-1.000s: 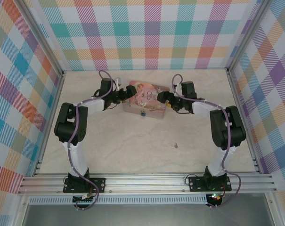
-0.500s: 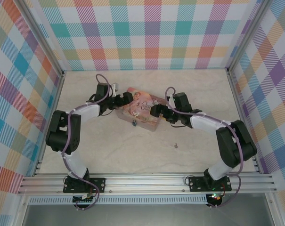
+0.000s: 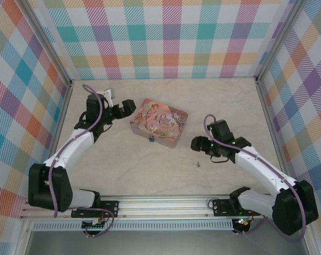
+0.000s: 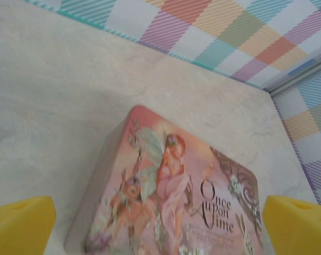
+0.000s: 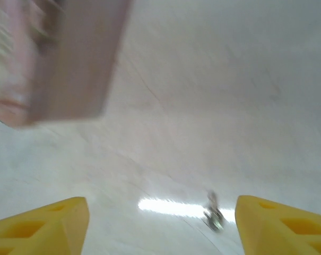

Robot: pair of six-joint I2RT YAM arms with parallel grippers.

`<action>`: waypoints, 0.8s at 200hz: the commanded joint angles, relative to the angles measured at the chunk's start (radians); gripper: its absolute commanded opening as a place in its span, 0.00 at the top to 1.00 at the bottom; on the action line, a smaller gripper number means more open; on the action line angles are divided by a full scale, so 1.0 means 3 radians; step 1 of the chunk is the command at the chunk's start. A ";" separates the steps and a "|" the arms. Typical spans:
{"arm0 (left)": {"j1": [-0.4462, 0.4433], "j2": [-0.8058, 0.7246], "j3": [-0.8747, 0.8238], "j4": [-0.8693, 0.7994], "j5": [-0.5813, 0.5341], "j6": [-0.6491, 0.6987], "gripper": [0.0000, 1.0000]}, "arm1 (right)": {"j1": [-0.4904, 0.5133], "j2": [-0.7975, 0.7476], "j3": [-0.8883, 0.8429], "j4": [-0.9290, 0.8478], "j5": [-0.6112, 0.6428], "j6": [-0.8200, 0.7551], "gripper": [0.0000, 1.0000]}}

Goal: Unlock the padlock with the key

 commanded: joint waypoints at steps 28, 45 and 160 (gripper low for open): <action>-0.0002 -0.0403 -0.0453 0.0014 0.0074 -0.0115 0.00 | 0.0012 0.0200 -0.0168 -0.0326 -0.0184 0.0132 0.46; 0.0001 -0.0479 -0.0509 -0.0015 0.0054 -0.0097 0.00 | 0.0019 0.0277 -0.0211 -0.0214 -0.0176 0.0139 0.53; -0.0003 -0.0520 -0.0569 -0.0057 0.0021 -0.0122 0.00 | 0.0018 0.0779 -0.0319 0.0204 -0.0308 0.0105 0.69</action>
